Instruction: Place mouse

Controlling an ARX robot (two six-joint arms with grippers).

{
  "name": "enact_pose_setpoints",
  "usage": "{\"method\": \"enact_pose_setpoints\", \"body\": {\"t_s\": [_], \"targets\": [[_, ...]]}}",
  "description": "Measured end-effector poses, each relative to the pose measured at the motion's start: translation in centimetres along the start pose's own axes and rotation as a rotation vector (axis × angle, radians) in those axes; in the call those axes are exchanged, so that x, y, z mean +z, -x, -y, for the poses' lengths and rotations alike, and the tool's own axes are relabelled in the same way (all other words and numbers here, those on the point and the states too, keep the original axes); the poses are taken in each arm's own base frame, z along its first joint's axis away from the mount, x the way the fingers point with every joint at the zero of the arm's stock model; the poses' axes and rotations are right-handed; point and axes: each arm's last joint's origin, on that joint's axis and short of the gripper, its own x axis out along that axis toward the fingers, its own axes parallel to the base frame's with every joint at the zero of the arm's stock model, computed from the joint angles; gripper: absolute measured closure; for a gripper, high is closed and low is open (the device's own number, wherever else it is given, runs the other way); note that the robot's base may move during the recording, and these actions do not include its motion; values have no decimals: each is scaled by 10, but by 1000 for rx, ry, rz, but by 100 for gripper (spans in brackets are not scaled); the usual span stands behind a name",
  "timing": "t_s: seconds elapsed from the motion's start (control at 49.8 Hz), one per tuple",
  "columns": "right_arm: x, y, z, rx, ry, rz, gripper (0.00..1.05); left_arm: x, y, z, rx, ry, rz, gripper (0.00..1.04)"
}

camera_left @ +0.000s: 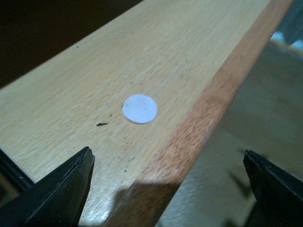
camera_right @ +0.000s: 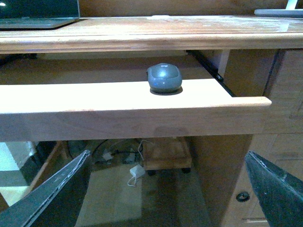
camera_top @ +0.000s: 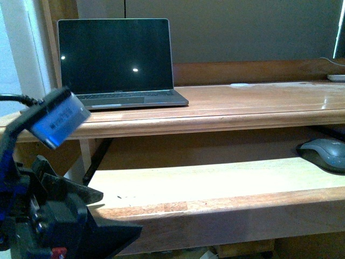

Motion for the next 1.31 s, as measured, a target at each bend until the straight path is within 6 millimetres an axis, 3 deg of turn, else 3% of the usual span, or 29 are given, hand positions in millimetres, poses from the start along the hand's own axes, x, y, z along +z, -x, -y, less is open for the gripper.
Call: {"method": "enact_pose_setpoints", "body": {"t_s": [0.08,0.161,0.221,0.261,0.382,0.482,0.543,0.703,0.944,1.306], "targets": [[0,0,0,1,0,0,7,11,7,12,56,56,74,10],[0,0,0,0,0,0,7,14,24,24,563,22,331,27],[-2,-1,0,-86,-58,-91,7,1,42,24,831,77,431,40],[1,-4,1,-164,-101,-167,7,-10,50,23,919,109,445,47],[38,-34,9,-242,-208,-142,7,-39,66,30,928,134,433,73],[74,-72,16,-228,-201,-112,7,-52,77,35,935,135,442,95],[84,-91,16,-195,-176,-140,7,-57,81,37,937,137,445,103],[97,-145,11,-112,-68,-269,7,-71,91,43,931,141,444,102],[111,-202,4,-89,81,-370,7,-88,105,50,911,137,443,102],[85,-239,-15,-45,188,-507,7,-107,115,62,938,141,450,102]]}}
